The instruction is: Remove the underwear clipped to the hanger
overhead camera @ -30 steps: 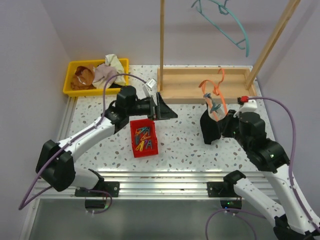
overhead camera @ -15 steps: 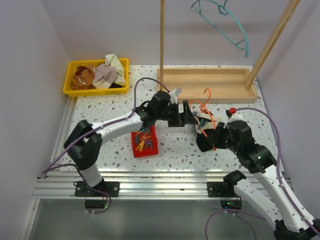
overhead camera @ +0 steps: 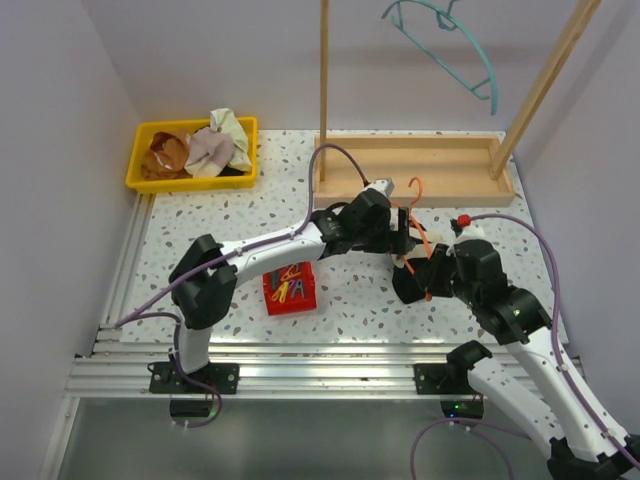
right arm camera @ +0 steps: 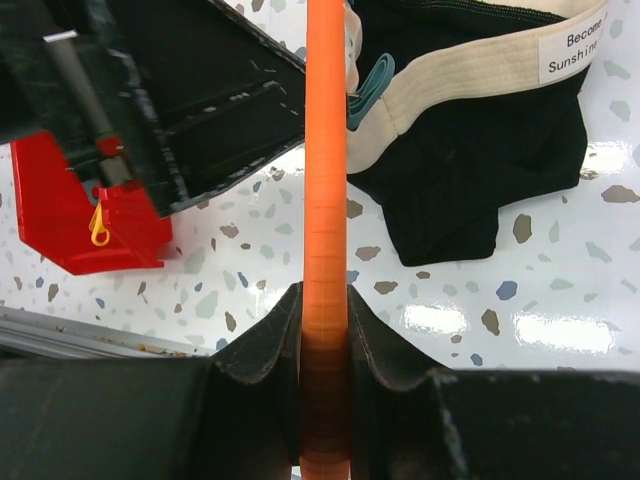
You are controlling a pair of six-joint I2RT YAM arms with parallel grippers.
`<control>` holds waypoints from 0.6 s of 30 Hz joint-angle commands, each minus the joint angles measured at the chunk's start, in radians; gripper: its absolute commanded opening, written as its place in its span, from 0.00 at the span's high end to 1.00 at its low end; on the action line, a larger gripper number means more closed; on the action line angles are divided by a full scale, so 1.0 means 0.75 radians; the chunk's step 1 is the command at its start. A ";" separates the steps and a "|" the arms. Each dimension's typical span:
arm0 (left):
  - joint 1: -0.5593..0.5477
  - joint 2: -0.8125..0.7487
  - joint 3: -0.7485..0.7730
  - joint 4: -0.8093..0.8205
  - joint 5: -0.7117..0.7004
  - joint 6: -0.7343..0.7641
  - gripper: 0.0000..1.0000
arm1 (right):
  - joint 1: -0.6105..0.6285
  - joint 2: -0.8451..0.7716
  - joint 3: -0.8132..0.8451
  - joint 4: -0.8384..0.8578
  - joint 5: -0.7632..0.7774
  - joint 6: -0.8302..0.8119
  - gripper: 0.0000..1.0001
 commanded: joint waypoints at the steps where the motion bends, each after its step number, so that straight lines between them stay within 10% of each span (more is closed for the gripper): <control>1: -0.021 0.049 0.046 -0.132 -0.210 0.056 0.00 | 0.006 0.011 0.066 0.020 0.041 0.011 1.00; 18: -0.023 -0.284 -0.369 0.111 -0.402 -0.230 0.01 | 0.004 0.022 0.111 -0.033 0.167 0.105 1.00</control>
